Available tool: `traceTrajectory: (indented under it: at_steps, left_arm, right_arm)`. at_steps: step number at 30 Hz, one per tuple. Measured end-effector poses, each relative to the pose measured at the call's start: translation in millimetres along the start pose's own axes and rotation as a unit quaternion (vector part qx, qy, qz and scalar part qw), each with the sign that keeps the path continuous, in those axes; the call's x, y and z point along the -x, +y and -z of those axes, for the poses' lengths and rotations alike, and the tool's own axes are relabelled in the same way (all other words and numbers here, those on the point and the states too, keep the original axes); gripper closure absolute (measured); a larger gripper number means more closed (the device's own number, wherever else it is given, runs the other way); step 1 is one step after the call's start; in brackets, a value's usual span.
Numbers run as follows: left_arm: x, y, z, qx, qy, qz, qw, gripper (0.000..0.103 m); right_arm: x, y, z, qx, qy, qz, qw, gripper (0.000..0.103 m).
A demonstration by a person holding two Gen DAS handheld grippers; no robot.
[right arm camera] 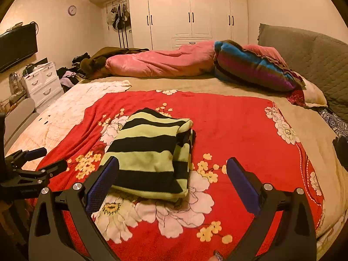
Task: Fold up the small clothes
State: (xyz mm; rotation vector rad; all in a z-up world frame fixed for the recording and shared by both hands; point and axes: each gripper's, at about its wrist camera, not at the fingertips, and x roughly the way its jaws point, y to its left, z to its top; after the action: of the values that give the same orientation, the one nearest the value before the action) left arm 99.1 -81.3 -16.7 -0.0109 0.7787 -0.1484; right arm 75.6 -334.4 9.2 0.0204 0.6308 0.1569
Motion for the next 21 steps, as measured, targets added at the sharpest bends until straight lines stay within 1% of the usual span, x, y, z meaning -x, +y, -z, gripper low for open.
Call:
traceTrajectory:
  at_steps: [6, 9, 13, 17, 21]
  left_arm:
    - [17.8, 3.1, 10.9, 0.004, 0.009, 0.0, 0.9999, 0.009]
    - [23.5, 4.6, 15.6, 0.009, 0.017, 0.001, 0.9998, 0.009]
    - [31.1, 4.1, 25.0, 0.01, 0.03, 0.002, 0.9995, 0.009]
    - [35.2, 2.6, 33.8, 0.01, 0.041, 0.004, 0.9991, 0.009]
    - [31.9, 2.5, 39.4, 0.018, 0.059, -0.007, 0.9981, 0.009]
  right_arm:
    - [17.8, 8.7, 14.4, 0.003, 0.012, -0.003, 1.0, 0.004]
    - [24.4, 11.1, 22.6, -0.006, 0.021, -0.011, 1.0, 0.004]
    - [33.0, 14.0, 35.5, -0.02, 0.037, -0.009, 0.999, 0.004]
    - [37.5, 20.0, 45.4, -0.005, 0.044, 0.002, 0.999, 0.004]
    - [37.1, 22.6, 55.9, -0.013, 0.062, 0.004, 0.998, 0.004]
